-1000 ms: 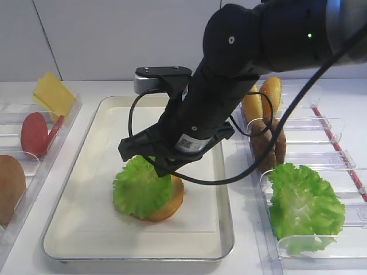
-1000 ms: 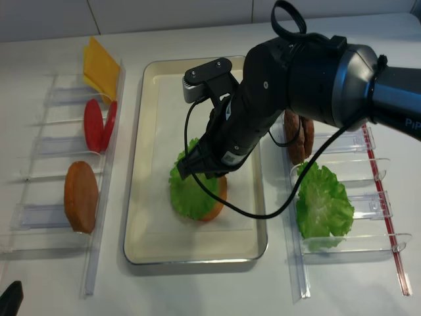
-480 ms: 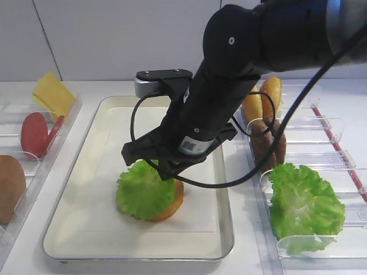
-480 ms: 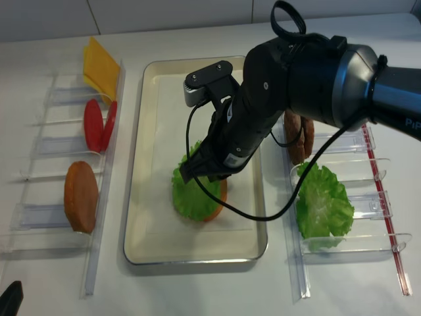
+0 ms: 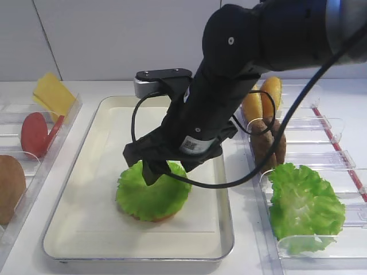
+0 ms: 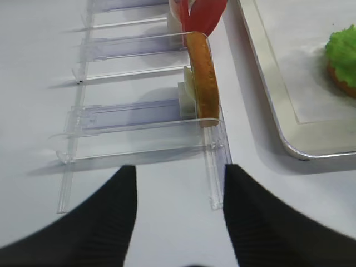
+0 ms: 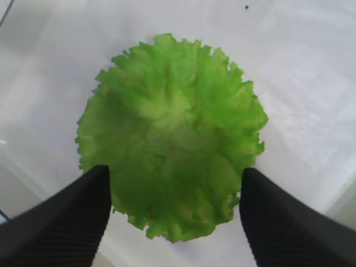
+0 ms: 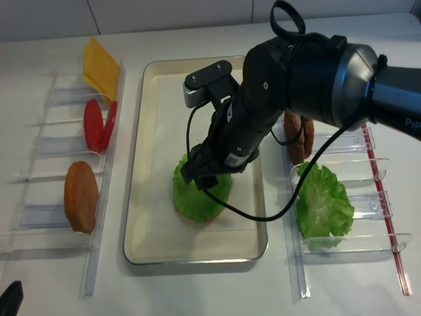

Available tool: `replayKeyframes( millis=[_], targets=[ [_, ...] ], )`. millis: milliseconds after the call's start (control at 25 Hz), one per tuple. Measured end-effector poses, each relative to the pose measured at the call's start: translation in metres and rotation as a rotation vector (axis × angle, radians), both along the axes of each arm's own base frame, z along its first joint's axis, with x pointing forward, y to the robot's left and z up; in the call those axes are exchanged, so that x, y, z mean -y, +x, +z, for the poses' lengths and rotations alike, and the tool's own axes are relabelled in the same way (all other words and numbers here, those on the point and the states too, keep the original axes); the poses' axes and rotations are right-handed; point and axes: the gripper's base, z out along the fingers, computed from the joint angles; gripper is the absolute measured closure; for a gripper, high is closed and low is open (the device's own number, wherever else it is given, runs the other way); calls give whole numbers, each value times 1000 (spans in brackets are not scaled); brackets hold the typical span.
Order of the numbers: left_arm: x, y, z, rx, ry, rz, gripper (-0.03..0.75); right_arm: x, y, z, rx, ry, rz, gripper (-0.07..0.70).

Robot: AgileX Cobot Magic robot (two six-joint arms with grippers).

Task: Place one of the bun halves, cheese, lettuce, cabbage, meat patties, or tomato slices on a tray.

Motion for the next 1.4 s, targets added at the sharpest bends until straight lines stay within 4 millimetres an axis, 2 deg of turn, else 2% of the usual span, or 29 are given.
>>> replayKeyframes(
  millis=[440, 720, 880, 1160, 1400],
  targets=[
    [0, 0, 0, 0, 0, 0, 365, 3, 1, 1, 49, -42, 84, 109],
    [0, 0, 0, 0, 0, 0, 365, 13, -4, 24, 130, -61, 127, 109],
    [0, 0, 0, 0, 0, 0, 365, 31, -2, 37, 139, -84, 122, 109],
    [0, 0, 0, -2, 0, 0, 365, 78, 8, 62, 143, -114, 37, 110],
    [0, 0, 0, -2, 0, 0, 365, 113, 5, 88, 182, -115, -27, 110]
  ],
)
